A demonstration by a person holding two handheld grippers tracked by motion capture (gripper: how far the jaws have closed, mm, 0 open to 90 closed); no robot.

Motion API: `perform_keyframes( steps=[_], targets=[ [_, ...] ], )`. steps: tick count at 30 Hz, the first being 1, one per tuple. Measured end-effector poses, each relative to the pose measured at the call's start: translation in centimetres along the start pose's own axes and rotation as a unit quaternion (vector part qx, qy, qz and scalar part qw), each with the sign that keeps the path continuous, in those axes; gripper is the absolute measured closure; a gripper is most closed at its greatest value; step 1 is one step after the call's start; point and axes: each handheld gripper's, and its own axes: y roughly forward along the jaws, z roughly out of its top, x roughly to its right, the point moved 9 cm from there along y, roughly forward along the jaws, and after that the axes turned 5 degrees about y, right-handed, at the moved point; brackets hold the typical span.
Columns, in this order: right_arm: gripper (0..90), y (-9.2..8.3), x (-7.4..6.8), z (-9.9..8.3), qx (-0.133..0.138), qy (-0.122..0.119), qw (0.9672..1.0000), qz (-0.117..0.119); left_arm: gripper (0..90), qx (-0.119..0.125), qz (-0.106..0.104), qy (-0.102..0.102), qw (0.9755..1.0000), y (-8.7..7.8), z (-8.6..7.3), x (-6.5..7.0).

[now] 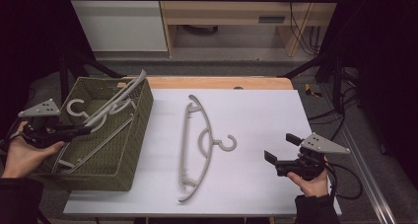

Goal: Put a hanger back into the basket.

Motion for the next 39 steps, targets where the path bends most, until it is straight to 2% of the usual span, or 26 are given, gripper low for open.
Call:
perform_keyframes(
  steps=[12, 18, 25, 31, 36, 39],
  targets=[
    [2.3, 0.1, -0.1, -0.1, -0.002, 0.000, 1.0000, 0.000, 82.4, 0.013, -0.004, -0.009, 0.9999, -0.1, -1.8, -0.3],
    [2.3, 0.2, -0.2, -0.1, -0.003, -0.001, 1.0000, 0.000, 82.4, 0.006, -0.016, -0.011, 0.9998, 0.1, -2.5, -0.2],
    [2.4, 0.1, -0.1, -0.1, -0.004, -0.002, 1.0000, 0.001, 82.3, 0.004, -0.012, -0.004, 0.9999, 0.3, -2.9, -0.3],
    [2.3, 0.2, -0.2, -0.1, -0.004, -0.002, 1.0000, 0.001, 82.3, 0.005, -0.012, -0.009, 0.9999, 0.0, -3.3, -0.8],
    [2.3, 0.2, -0.2, -0.2, -0.005, 0.000, 1.0000, 0.002, 82.3, -0.009, -0.009, -0.002, 0.9999, 0.1, -3.6, -0.8],
    [2.3, 0.3, -0.3, -0.2, -0.006, 0.001, 1.0000, 0.002, 82.3, -0.011, -0.009, -0.009, 0.9999, 0.4, -3.9, -1.0]
  ],
)
